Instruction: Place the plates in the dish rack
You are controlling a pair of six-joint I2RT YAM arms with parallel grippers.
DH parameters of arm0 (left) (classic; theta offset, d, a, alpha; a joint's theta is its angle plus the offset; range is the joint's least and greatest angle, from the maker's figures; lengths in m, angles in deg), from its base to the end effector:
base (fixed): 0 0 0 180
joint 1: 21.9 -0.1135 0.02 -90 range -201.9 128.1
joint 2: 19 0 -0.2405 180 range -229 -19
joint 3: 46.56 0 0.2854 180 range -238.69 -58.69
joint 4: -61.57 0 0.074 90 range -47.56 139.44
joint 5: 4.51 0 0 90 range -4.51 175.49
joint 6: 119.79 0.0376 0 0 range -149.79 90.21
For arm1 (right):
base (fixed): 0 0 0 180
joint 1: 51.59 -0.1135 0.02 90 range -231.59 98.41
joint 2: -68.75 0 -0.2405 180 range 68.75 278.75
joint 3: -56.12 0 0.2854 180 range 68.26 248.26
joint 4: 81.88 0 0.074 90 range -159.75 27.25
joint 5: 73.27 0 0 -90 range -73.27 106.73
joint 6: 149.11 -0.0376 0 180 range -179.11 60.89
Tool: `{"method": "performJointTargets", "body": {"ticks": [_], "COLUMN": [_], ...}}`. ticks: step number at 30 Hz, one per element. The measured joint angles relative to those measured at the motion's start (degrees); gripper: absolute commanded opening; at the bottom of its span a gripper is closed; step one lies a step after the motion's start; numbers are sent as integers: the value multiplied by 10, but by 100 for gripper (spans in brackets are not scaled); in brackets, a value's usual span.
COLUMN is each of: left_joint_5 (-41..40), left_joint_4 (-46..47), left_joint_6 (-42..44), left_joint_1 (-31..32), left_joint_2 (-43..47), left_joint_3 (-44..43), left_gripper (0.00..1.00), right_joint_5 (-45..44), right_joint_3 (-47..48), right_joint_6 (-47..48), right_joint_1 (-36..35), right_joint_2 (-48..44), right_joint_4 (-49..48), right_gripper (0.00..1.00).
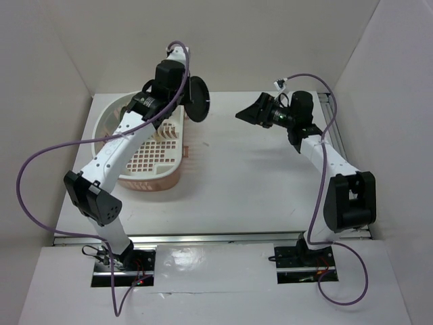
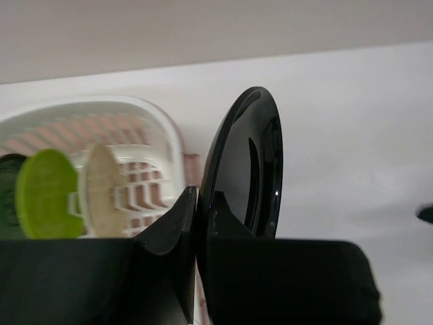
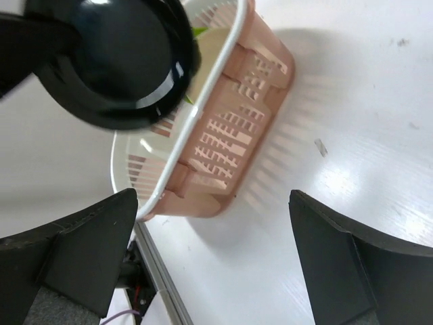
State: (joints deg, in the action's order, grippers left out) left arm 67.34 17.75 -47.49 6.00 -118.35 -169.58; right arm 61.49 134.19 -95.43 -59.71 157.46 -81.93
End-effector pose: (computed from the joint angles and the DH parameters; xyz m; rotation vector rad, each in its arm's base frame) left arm 0.3797 -0.1878 0.4276 -0.0422 1.9107 -0.2343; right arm 0.3864 0.0819 0.2827 -0.1558 1.8642 1.2305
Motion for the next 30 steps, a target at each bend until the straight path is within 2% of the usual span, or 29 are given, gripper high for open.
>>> {"method": "performJointTargets", "body": {"ticks": [9,14,21,30], "left_joint_5": [-258,-330,-344,-292], "left_joint_4": [80,118,159,161], "left_joint_6": [125,150,175,168], "left_joint_1": [-3,-7,-35,-85], "left_joint_2": [6,-18,-70,-92], "left_joint_3": [36,37,65,100], "left_gripper": [0,0,0,0], "right_joint_5": [-1,-1,1,4], "right_joint_3": [2,5,5,6], "right_joint_6": [18,30,41,45], "right_joint_1": [-3,-6,-12,-16], "right_joint_2": [31,42,42,46], "right_joint_4": [44,62,67,69], "right_gripper": [100,100,100,100]}}
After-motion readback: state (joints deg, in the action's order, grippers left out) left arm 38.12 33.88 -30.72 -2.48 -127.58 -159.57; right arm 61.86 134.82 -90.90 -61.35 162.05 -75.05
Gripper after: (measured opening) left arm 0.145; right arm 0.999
